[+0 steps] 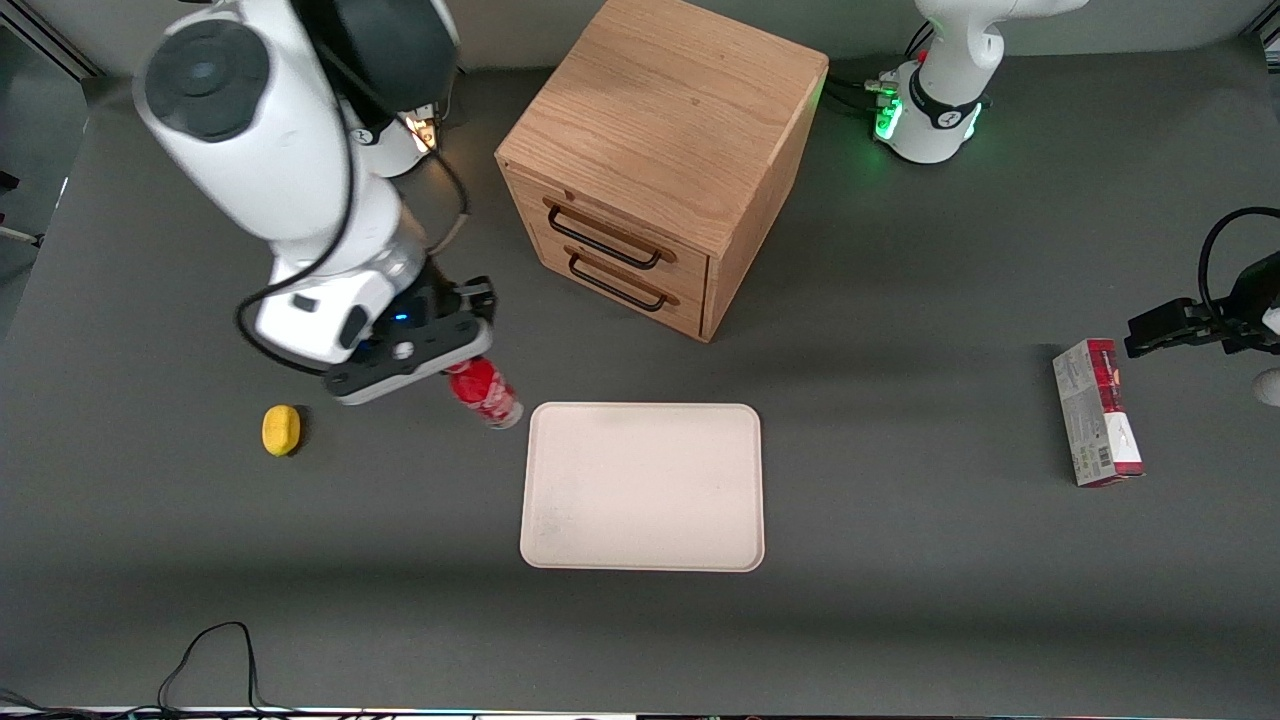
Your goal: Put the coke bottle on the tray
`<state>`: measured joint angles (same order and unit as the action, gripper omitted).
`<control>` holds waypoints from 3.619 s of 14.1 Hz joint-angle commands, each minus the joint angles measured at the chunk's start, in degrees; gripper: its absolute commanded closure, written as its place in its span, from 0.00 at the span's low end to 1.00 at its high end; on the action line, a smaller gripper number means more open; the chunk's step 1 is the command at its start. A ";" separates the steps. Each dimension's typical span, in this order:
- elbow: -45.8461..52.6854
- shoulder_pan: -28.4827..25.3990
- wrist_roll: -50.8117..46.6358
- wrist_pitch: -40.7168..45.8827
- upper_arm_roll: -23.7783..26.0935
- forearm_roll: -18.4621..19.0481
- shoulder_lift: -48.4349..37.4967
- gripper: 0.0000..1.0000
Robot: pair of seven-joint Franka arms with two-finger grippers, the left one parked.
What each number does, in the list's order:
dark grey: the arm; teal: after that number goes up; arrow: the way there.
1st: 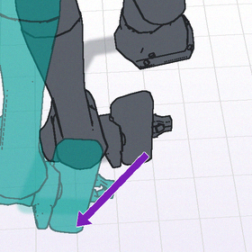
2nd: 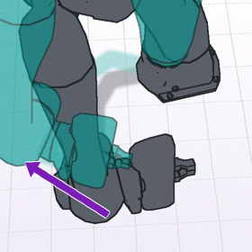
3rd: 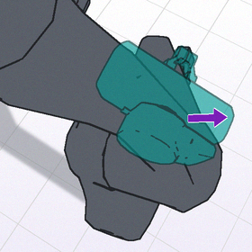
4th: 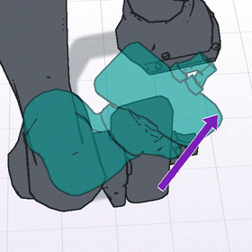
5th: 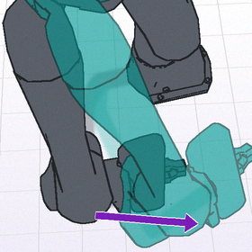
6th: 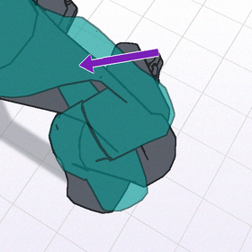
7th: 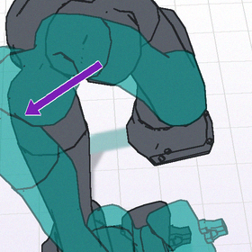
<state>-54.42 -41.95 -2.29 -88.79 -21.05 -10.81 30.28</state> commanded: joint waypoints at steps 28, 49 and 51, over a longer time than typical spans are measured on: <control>-4.46 1.70 -0.70 -15.82 -0.92 -3.87 10.88 0.00; -40.50 33.59 5.10 -5.69 13.14 10.98 -30.63 0.00; -40.41 34.30 5.19 -5.60 13.14 11.07 -30.45 0.00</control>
<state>-92.99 -8.86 1.94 -93.33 -8.94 -1.30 1.29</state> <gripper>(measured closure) 0.000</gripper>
